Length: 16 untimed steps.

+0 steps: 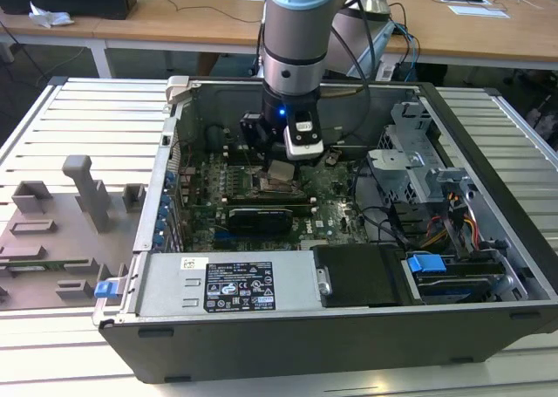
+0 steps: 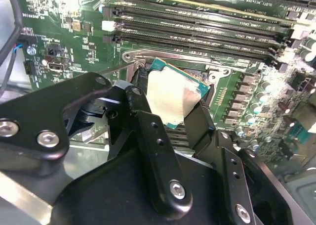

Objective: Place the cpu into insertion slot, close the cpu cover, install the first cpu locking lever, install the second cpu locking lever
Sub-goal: 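Place the cpu into insertion slot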

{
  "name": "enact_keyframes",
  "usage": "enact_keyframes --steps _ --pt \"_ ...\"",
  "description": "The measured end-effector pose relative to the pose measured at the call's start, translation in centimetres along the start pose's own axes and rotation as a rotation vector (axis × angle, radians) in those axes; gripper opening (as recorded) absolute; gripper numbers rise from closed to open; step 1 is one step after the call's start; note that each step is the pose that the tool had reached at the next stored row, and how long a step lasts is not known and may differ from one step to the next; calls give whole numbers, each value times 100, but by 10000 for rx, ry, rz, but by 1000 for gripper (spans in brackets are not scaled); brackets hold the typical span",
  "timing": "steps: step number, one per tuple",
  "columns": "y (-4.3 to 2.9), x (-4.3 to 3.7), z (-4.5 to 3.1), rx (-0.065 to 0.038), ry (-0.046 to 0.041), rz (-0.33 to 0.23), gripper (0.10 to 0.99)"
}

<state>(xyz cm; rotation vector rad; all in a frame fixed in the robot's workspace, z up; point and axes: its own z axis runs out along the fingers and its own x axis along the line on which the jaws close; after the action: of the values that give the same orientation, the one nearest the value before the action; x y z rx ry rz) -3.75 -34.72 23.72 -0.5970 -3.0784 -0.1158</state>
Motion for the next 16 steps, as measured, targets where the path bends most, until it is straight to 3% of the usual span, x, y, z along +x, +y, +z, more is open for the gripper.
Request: enact_keyframes --steps 16 --pt "-1 0 7 -11 -127 1676 541"
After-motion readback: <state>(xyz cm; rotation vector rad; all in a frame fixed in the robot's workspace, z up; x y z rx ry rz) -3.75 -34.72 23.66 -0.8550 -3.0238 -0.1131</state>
